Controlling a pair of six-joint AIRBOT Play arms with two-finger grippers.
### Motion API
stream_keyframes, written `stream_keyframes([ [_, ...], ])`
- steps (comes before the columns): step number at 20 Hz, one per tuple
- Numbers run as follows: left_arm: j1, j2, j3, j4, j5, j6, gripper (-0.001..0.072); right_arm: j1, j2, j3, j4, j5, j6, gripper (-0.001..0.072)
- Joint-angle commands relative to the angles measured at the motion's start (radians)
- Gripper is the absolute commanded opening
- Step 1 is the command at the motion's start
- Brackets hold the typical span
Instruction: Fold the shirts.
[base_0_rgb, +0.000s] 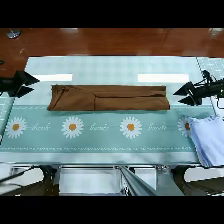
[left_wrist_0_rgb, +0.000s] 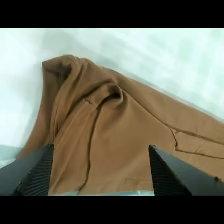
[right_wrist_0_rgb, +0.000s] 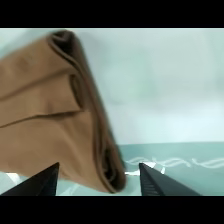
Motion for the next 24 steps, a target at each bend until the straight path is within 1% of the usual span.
stream_keyframes([
  [1, -0.061, 0.314, -0.296, 0.017, 0.189, 0.045, 0.07, 0.026, -0.024, -0.016, -0.023, -0.056, 0.006, 0.0583],
  [2, -0.106, 0.389, -0.378, 0.017, 0.216, 0.044, 0.07, 0.048, -0.042, -0.016, 0.018, -0.065, -0.036, 0.0583],
  [4, -0.188, 0.474, -0.464, 0.017, 0.23, 0.029, 0.0701, 0.099, -0.088, -0.016, 0.056, -0.063, -0.051, 0.0582],
  [7, -0.308, 0.491, -0.478, 0.012, 0.241, 0.026, 0.0701, 0.168, -0.125, -0.015, 0.08, -0.071, -0.052, 0.0582],
  [8, -0.344, 0.484, -0.478, -0.001, 0.261, 0.026, 0.07, 0.193, -0.129, -0.015, 0.091, -0.089, -0.051, 0.0566],
  [9, -0.382, 0.475, -0.477, -0.016, 0.289, 0.026, 0.07, 0.211, -0.128, -0.014, 0.101, -0.115, -0.051, 0.0464],
  [10, -0.419, 0.467, -0.477, -0.027, 0.314, 0.026, 0.0698, 0.225, -0.128, 0.004, 0.103, -0.12, -0.054, 0.0079],
  [11, -0.459, 0.456, -0.476, -0.041, 0.335, 0.026, 0.0588, 0.225, -0.125, 0.034, 0.101, -0.104, -0.055, 0.003],
  [12, -0.492, 0.444, -0.476, -0.062, 0.348, 0.026, 0.0224, 0.223, -0.111, 0.069, 0.092, -0.069, -0.055, 0.003],
  [13, -0.529, 0.431, -0.473, -0.086, 0.365, 0.031, 0.0041, 0.213, -0.085, 0.092, 0.069, -0.041, -0.053, 0.003],
  [15, -0.602, 0.392, -0.443, -0.093, 0.413, 0.031, 0.0028, 0.194, 0.009, 0.096, -0.011, 0.011, -0.051, 0.003],
  [18, -0.745, 0.292, -0.339, -0.11, 0.515, 0.049, 0.0027, 0.191, 0.211, 0.029, -0.191, 0.075, -0.037, 0.003],
  [19, -0.796, 0.24, -0.288, -0.109, 0.52, 0.06, 0.0026, 0.191, 0.286, -0.005, -0.231, 0.087, -0.025, 0.003],
  [20, -0.848, 0.176, -0.229, -0.085, 0.515, 0.06, 0.0025, 0.191, 0.376, -0.053, -0.24, 0.082, -0.011, 0.0029],
  [21, -0.904, 0.097, -0.158, -0.018, 0.507, -0.016, 0.0024, 0.192, 0.462, -0.102, -0.234, 0.072, 0.005, 0.003],
  [22, -0.953, 0.016, -0.084, 0.074, 0.494, -0.121, 0.0024, 0.192, 0.553, -0.152, -0.227, 0.071, 0.034, 0.003],
  [23, -1.005, -0.073, 0.0, 0.171, 0.472, -0.204, 0.0024, 0.192, 0.64, -0.201, -0.212, 0.076, 0.064, 0.003],
  [24, -1.054, -0.162, 0.083, 0.238, 0.451, -0.261, 0.0024, 0.192, 0.717, -0.24, -0.205, 0.076, 0.084, 0.003],
])
